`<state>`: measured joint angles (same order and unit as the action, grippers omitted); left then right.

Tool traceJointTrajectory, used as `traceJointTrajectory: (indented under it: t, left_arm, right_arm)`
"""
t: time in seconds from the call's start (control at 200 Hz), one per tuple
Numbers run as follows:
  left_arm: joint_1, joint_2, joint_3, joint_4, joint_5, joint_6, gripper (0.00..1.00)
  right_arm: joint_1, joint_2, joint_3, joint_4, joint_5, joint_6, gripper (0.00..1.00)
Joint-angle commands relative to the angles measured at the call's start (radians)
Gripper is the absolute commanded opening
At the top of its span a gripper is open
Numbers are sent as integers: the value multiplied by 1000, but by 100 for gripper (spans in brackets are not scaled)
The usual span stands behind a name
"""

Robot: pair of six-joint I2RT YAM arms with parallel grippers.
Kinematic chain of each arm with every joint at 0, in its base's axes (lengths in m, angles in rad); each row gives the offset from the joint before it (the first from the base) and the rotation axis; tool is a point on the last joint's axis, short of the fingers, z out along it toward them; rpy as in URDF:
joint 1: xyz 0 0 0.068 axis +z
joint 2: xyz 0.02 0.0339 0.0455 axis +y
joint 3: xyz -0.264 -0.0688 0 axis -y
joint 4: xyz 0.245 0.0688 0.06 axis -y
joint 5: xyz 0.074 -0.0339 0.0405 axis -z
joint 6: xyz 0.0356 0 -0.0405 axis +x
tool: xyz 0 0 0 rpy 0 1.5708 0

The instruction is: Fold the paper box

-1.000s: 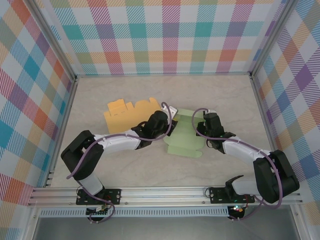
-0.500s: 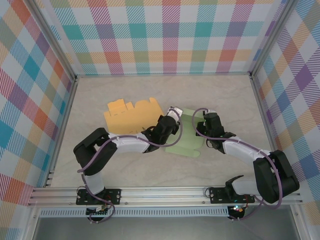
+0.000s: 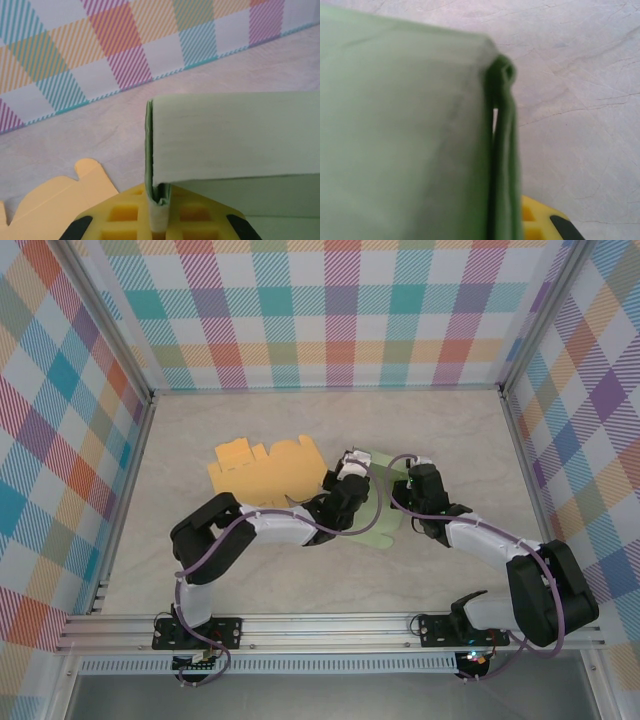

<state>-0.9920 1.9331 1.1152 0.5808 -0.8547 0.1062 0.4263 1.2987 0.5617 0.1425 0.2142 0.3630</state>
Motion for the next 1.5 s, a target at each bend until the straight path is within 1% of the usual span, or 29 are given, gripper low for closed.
traceJointTrajectory:
  t: [0.0,0.085,0.145,0.185,0.285,0.305,0.36,0.41,0.535,0.635,0.715,0.76,0.9,1.105,1.195,1.365,1.42,1.5]
  left_arm:
    - [0,26,53,37,-191,-86,0]
    - [15,27,67,-38,-235,-185,0]
    - [29,21,73,-109,-232,-282,0]
    - [34,19,76,-136,-225,-317,0]
    - [35,9,62,-125,-214,-321,0]
    - [35,5,55,-120,-182,-321,0]
    - [35,-8,39,-113,-158,-324,0]
    - [35,-21,30,-111,-134,-323,2]
    - [27,-51,3,-99,-58,-295,13]
    - [22,-84,-16,-131,6,-289,21]
    - [18,-121,-35,-156,78,-270,33]
    - [17,-146,-43,-184,116,-263,37]
    - [13,-229,-75,-273,217,-287,49]
    - [9,-346,-132,-342,347,-327,66]
    - [7,-385,-133,-389,357,-336,67]
    - [7,-415,-67,-599,287,-362,65]
    - [7,-436,-72,-622,277,-371,65]
    - [8,-490,-105,-612,283,-385,66]
  right_arm:
    - [15,-2,-5,2,-67,1,0]
    - [17,8,-5,16,-82,19,0]
    - [19,24,5,18,-98,30,0]
    - [20,37,13,16,-104,39,0]
    - [21,63,26,14,-112,68,0]
    - [22,66,26,16,-113,75,0]
    - [23,71,26,22,-110,92,0]
    - [23,74,30,22,-107,104,0]
    - [26,77,49,-11,-98,123,0]
    - [29,71,65,-49,-80,129,0]
    - [29,66,82,-96,-72,129,0]
    - [29,62,92,-123,-72,132,0]
    - [29,51,105,-183,-69,162,0]
    - [29,38,149,-291,-71,201,0]
    - [29,33,174,-345,-78,210,0]
    - [29,30,239,-474,-125,215,0]
    - [29,31,264,-531,-138,216,0]
    - [29,34,302,-625,-165,204,0]
